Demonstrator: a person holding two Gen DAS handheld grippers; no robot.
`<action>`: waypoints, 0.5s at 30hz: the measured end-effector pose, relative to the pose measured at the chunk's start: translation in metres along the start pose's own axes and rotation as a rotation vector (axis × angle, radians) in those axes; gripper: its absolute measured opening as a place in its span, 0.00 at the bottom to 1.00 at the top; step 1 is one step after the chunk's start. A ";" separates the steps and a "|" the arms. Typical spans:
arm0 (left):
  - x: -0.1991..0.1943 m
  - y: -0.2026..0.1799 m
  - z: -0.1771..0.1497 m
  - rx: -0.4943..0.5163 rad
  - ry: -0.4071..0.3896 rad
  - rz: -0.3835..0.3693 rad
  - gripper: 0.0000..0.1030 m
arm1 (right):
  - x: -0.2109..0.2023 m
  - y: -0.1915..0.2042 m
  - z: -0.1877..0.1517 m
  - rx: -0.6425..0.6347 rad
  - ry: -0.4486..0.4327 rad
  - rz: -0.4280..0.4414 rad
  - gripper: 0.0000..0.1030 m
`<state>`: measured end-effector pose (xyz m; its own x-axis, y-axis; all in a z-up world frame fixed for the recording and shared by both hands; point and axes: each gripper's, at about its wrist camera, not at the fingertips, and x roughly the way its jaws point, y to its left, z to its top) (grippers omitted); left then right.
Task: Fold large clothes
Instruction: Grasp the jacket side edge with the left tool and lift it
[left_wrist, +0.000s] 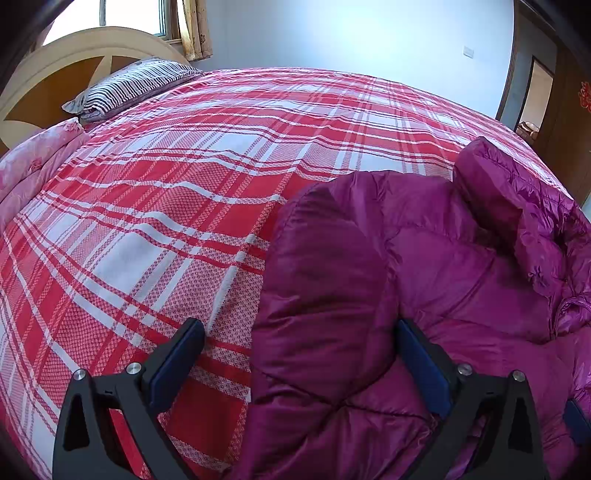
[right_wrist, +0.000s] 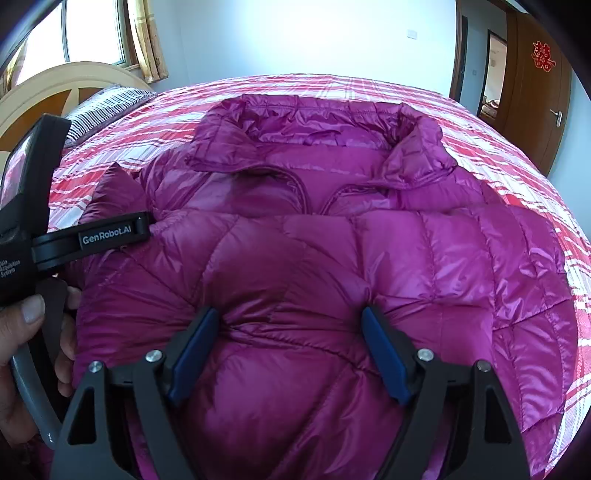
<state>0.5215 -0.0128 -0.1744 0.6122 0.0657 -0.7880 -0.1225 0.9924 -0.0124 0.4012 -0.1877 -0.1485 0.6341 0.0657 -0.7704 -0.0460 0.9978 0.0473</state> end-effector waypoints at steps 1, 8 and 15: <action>0.000 0.000 0.000 0.001 0.000 0.001 0.99 | 0.000 0.000 0.000 -0.002 0.000 -0.003 0.79; -0.002 0.000 0.000 0.001 -0.004 -0.003 0.99 | 0.000 -0.002 0.000 0.008 -0.003 0.015 0.81; -0.048 0.002 0.015 0.039 -0.064 -0.084 0.99 | -0.040 -0.024 0.008 0.036 -0.071 0.113 0.86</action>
<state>0.5039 -0.0119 -0.1275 0.6679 -0.0128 -0.7441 -0.0387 0.9979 -0.0519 0.3830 -0.2140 -0.1138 0.6796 0.1762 -0.7121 -0.0928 0.9836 0.1548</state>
